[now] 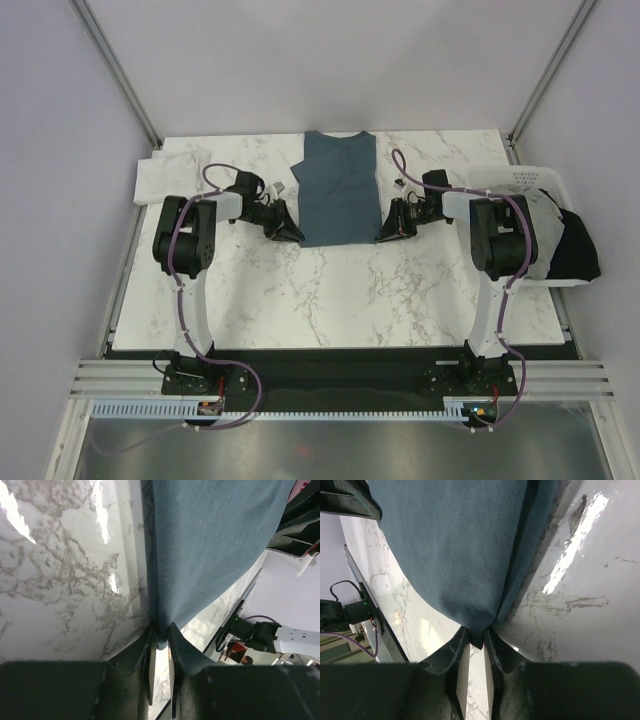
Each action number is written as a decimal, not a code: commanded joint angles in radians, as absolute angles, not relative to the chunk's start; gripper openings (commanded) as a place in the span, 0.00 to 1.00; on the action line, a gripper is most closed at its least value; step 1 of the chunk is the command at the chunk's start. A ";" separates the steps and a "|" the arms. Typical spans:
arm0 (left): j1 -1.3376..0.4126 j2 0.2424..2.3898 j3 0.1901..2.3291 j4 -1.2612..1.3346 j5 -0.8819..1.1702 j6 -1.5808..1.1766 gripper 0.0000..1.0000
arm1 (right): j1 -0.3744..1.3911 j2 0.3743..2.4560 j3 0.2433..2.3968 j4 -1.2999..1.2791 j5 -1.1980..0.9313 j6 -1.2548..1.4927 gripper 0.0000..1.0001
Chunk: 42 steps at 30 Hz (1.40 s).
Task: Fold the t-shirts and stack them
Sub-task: Fold the tshirt
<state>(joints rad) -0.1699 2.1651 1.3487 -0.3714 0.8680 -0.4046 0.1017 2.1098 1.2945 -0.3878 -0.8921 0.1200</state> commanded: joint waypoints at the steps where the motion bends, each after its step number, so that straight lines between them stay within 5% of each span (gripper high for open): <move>1: -0.166 2.169 1.350 -0.344 0.879 -0.422 0.19 | 0.097 2.118 1.276 -0.315 -0.861 0.120 0.23; 5: -0.164 2.126 1.319 -0.313 0.897 -0.434 0.02 | 0.097 2.105 1.261 -0.290 -0.865 0.127 0.13; 13: -0.164 1.991 1.269 -0.310 0.917 -0.422 0.02 | 0.095 2.011 1.192 -0.270 -0.905 0.144 0.00; 29: -0.166 1.502 1.138 -0.371 0.919 -0.402 0.02 | 0.097 1.490 1.060 -0.405 -0.943 0.100 0.00; 42: -0.164 1.477 1.048 -0.388 0.884 -0.393 0.02 | 0.167 1.548 1.132 -0.414 -0.907 0.081 0.00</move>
